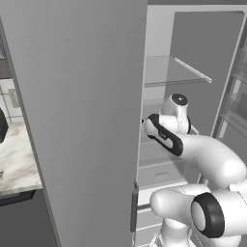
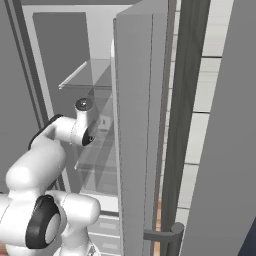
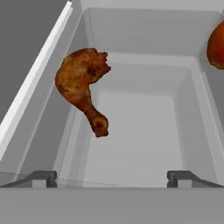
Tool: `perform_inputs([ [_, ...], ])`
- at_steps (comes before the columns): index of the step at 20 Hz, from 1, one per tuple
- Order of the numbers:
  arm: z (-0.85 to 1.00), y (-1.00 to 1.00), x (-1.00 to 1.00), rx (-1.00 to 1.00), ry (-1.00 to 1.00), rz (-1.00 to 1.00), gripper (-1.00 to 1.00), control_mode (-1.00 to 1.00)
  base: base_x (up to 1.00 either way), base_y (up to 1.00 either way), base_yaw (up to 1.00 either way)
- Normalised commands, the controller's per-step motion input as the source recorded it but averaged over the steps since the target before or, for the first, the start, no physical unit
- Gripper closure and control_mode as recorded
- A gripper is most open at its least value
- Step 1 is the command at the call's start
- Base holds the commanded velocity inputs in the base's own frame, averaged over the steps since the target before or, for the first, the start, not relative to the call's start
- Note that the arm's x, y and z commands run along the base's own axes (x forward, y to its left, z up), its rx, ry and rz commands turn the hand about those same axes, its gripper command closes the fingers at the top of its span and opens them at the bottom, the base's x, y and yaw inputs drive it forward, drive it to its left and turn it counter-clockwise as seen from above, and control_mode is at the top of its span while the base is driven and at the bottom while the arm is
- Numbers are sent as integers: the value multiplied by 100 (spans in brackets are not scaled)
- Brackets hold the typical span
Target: Open the fridge, remove the apple, cucumber, and chicken drumstick, and place them on any counter.
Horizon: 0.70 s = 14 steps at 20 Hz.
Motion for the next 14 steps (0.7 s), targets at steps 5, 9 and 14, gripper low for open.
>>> perform_inputs([
  [5,-11,3,14,0,0,0,-100,-100,0,0,0],
  [9,-5,0,13,0,0,0,-100,-100,0,0,0],
  [14,-2,0,17,0,0,3,-100,-100,0,0,0],
])
